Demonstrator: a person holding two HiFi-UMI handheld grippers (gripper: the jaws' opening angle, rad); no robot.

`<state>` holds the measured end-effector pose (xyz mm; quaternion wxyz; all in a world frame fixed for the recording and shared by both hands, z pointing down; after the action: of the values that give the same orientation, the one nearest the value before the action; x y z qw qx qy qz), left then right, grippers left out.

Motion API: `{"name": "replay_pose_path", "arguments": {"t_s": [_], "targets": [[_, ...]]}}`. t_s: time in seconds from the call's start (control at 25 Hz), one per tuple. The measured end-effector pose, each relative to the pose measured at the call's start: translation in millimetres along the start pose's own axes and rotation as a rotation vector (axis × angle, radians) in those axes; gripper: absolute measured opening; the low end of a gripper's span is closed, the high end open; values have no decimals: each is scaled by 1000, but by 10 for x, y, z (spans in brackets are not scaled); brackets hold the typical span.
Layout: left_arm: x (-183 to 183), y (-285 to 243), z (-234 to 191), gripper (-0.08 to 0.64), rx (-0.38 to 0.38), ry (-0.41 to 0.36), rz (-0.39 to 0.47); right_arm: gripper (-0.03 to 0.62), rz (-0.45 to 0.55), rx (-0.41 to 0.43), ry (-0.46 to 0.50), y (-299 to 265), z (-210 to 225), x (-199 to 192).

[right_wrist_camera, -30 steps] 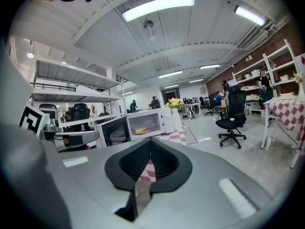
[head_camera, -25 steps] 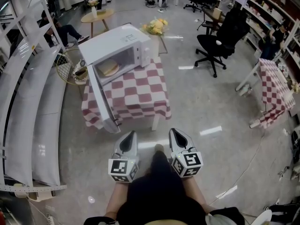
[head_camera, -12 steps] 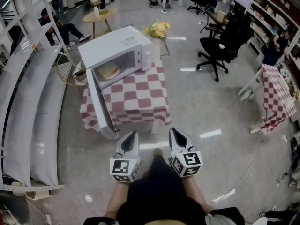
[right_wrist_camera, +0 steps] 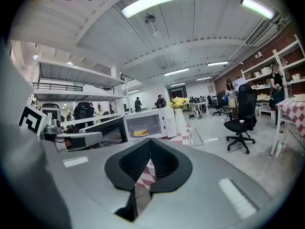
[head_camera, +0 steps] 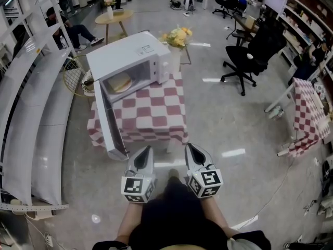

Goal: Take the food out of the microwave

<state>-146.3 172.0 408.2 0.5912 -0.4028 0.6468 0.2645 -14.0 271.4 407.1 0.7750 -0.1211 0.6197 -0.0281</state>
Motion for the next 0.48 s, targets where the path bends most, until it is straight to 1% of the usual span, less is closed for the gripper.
{"name": "replay_pose_path", "arguments": {"t_s": [0.48], "targets": [[20,-493,-30,11,34,4,-13,0,-26,27,-5,-381,378,78]]}}
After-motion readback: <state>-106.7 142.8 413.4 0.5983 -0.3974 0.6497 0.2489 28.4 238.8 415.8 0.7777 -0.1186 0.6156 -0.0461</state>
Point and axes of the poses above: the fingertips, and each gripper's own axes: y backward along the fingers, z to its right, x out of its top, the point moved 3 cm from there along y, backward along the fingers, and after that the axes turned 6 degrees about x, right-handed, at the moved point
